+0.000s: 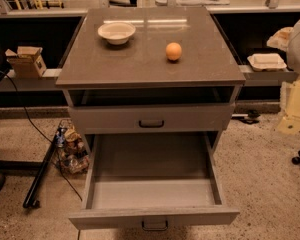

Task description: Place orange into middle drawer

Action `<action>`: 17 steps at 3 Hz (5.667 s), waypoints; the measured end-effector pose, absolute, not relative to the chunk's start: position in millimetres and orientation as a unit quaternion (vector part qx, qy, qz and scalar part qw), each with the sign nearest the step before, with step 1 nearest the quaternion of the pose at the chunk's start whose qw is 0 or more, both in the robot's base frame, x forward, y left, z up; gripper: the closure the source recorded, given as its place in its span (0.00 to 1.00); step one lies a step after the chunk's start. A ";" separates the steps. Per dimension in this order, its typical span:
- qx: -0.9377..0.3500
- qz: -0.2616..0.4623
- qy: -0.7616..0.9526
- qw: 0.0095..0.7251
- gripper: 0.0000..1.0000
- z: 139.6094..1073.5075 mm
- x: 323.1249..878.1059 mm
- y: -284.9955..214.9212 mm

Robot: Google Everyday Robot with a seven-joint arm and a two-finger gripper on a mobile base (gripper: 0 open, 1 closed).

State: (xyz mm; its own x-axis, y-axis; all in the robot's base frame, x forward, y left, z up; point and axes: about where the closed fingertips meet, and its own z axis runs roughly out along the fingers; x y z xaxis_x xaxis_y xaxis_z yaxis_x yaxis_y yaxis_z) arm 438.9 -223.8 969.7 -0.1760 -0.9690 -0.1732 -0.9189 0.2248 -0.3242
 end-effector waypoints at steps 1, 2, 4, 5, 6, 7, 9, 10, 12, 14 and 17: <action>-0.618 -0.073 0.763 0.172 0.00 969.7 438.9 -223.8; -0.596 -0.060 0.776 0.197 0.00 963.6 468.6 -221.1; -0.498 0.011 0.820 0.281 0.00 951.7 551.8 -230.0; -0.498 0.011 0.820 0.281 0.00 951.7 551.8 -230.0; -0.479 0.027 0.827 0.293 0.00 947.0 569.0 -226.0; -0.448 0.051 0.833 0.321 0.00 942.6 604.3 -221.5; -0.404 0.066 0.841 0.354 0.00 910.4 674.6 -190.9; -0.404 0.066 0.841 0.354 0.00 910.3 674.6 -190.9; -0.376 0.085 0.844 0.373 0.00 884.5 717.4 -184.5; -0.347 0.124 0.829 0.421 0.00 859.0 771.4 -146.1; -0.347 0.147 0.815 0.440 0.00 841.7 803.9 -100.2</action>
Offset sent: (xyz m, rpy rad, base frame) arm 0.0815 0.0053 -0.0199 0.1640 -0.0439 -0.1115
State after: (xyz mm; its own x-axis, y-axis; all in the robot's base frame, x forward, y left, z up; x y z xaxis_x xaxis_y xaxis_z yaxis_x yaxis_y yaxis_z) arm 803.9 -100.2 841.7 -0.3726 -0.4364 -0.8190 -0.6948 0.7162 -0.0655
